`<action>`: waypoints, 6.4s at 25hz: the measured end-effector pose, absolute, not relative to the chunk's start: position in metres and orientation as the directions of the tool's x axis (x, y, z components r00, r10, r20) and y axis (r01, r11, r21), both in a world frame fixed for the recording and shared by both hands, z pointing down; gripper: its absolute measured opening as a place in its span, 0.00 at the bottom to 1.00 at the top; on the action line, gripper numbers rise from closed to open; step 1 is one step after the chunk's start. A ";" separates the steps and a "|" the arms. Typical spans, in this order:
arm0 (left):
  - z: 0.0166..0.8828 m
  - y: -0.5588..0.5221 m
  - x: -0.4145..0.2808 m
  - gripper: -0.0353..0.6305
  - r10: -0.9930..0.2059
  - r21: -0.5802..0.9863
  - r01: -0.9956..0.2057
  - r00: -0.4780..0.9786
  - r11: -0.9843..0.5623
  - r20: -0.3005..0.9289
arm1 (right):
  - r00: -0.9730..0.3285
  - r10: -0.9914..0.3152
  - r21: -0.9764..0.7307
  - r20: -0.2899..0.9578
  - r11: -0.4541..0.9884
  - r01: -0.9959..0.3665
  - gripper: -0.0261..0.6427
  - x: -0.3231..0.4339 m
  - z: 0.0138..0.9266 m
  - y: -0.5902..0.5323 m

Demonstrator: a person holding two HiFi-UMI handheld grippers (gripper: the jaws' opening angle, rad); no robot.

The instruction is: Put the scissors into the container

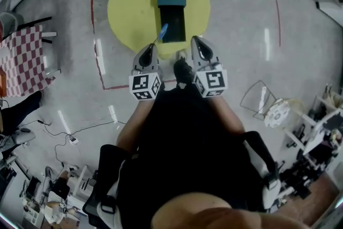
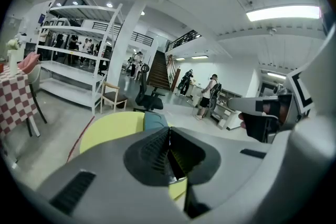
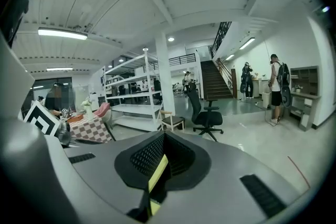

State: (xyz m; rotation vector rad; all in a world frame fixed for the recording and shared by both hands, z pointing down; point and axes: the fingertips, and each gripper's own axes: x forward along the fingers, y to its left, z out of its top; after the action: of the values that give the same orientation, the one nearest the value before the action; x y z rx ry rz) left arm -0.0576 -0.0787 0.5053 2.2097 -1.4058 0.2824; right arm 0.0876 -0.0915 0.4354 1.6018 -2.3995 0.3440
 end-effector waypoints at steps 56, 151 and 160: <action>0.689 -0.134 -0.021 0.06 -0.803 0.754 -0.628 0.342 0.192 0.489 | -0.398 -0.782 -0.108 0.479 0.398 -0.911 0.03 0.108 0.527 -0.106; 0.722 -0.139 0.006 0.31 -0.647 0.725 -0.583 0.400 0.367 0.649 | -0.363 -0.788 -0.120 0.497 0.352 -0.928 0.03 0.126 0.542 -0.095; 0.723 -0.131 0.014 0.34 -0.517 0.608 -0.778 0.459 0.160 0.723 | -0.358 -0.789 -0.122 0.499 0.345 -0.931 0.03 0.128 0.542 -0.094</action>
State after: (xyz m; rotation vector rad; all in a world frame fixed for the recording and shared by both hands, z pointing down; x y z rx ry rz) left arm 0.0143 -0.1314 0.7232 1.4986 -1.1921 0.2701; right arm 0.1282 -0.0944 0.5418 1.5184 -2.2617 0.5562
